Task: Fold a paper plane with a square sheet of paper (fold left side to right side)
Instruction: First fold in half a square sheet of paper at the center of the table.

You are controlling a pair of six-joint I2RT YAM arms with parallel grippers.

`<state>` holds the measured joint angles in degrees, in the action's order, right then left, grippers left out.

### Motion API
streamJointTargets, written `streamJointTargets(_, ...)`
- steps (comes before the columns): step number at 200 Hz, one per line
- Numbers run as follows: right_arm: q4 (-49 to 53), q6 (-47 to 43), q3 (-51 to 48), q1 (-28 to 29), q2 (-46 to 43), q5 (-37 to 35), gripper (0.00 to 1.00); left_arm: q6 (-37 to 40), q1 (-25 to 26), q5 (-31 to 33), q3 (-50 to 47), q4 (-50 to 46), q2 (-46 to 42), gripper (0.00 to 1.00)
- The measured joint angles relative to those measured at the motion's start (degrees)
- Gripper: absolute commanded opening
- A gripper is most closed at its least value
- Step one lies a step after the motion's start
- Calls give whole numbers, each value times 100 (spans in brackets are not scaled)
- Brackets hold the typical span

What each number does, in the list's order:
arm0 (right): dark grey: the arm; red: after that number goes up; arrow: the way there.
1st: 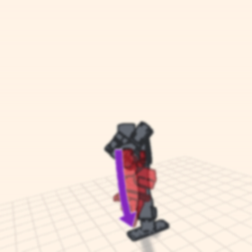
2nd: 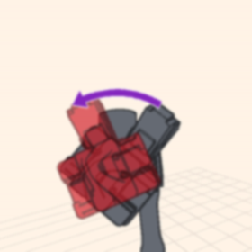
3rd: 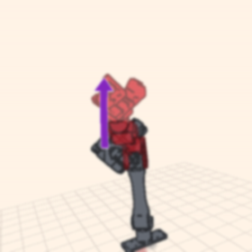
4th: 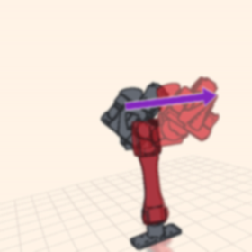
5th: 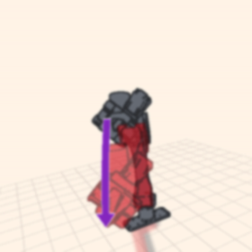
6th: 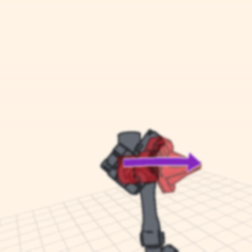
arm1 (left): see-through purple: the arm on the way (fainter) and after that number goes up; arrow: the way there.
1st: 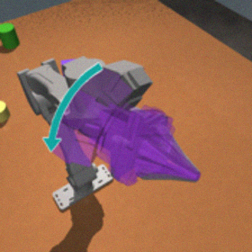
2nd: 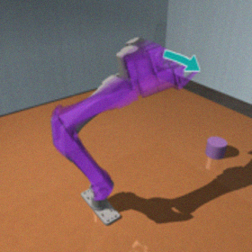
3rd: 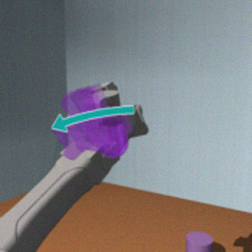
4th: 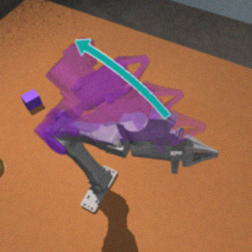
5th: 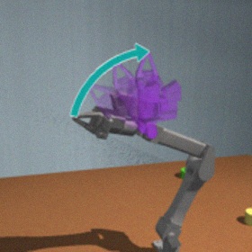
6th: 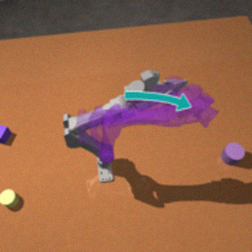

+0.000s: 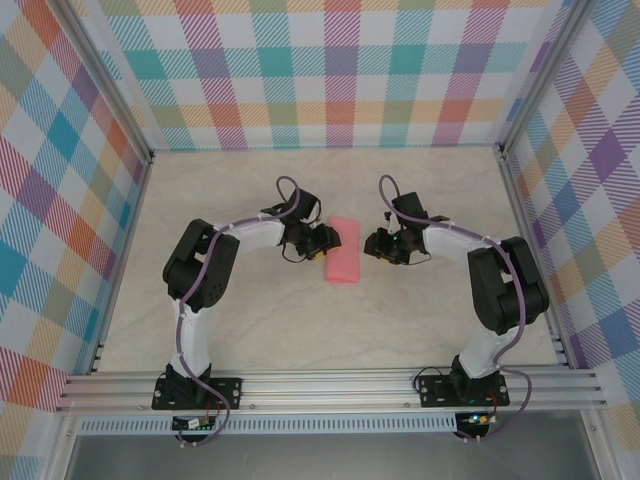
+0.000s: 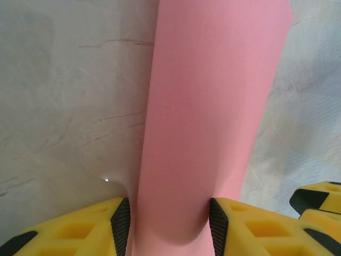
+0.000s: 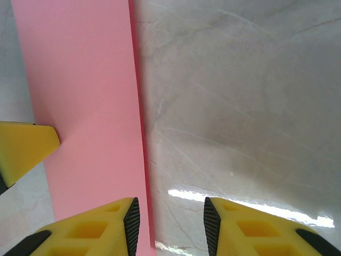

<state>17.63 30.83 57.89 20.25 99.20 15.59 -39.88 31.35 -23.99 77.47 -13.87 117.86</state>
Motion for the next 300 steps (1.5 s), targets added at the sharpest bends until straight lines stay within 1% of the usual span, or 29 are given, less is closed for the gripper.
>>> streamJointTargets(147, 0, 0, -15, 0, -103, 7, 39, 26, 15, 74, 79, -116, 63, 45)
streamJointTargets(171, -26, 15, -15, 7, -105, 57, 36, 26, 15, 74, 79, -116, 66, 45)
streamJointTargets(197, -175, 85, -20, 11, -105, 234, 28, 26, 15, 74, 79, -116, 68, 45)
streamJointTargets(214, -282, 155, -22, 11, -101, 365, 25, 26, 15, 74, 79, -116, 68, 45)
streamJointTargets(242, -426, 229, -37, 11, -76, 463, 24, 26, 15, 81, 79, -120, 68, 43)
streamJointTargets(300, -452, 280, -83, 11, -72, 446, 25, 66, 17, 120, 79, -151, 68, 41)
